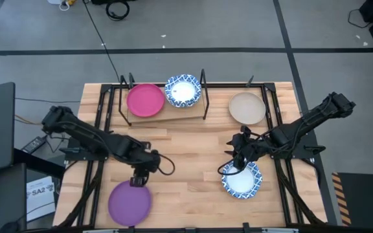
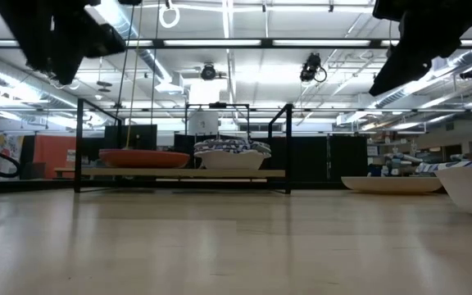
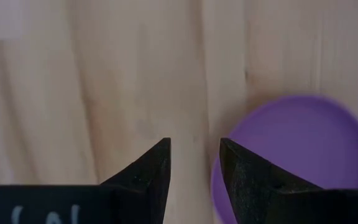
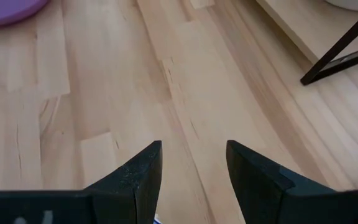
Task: Place and stack plates onto a shelf
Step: Stack the violet plate on top of the pink plate on the shelf
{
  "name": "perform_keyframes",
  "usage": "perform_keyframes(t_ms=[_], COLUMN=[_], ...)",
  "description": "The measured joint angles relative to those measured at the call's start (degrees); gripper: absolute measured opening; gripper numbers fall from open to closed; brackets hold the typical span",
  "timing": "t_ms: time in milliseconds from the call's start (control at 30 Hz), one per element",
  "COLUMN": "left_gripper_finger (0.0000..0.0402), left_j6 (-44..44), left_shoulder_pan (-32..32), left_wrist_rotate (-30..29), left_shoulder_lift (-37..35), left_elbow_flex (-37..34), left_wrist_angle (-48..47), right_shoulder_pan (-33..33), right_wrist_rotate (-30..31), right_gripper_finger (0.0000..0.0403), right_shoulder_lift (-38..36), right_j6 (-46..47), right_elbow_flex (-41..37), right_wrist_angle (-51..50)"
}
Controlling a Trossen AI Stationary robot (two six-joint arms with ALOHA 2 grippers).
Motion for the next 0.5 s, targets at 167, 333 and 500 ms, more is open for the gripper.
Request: perform_keyframes(t_ms=[167,333,500], left_gripper_finger=[0.0143,0.0143,0.0143], left_j6=[5.0,9.23,12.19], left_shoulder_pan=[-0.06,-0.13,-0.22], left_wrist_rotate=[4.26,7.36,11.0], left_shoulder_lift=[4.76,8.95,12.86], left_elbow_flex=[0.0,0.0,0.0], left_wrist_angle=[0.28,0.73,0.92], right_shoulder_pan=[0.0,0.0,0.0], right_wrist_rotate=[-0.03,-0.06,-0.1], right_gripper_finger=[0.0185,0.0185,0.0185], right_shoulder_lift=[0.0,0.0,0.02], right_j6=[-0.39,-0.41,-0.42], right_elbow_flex=[0.0,0.0,0.0], right_wrist_angle=[0.95,1.45,1.45])
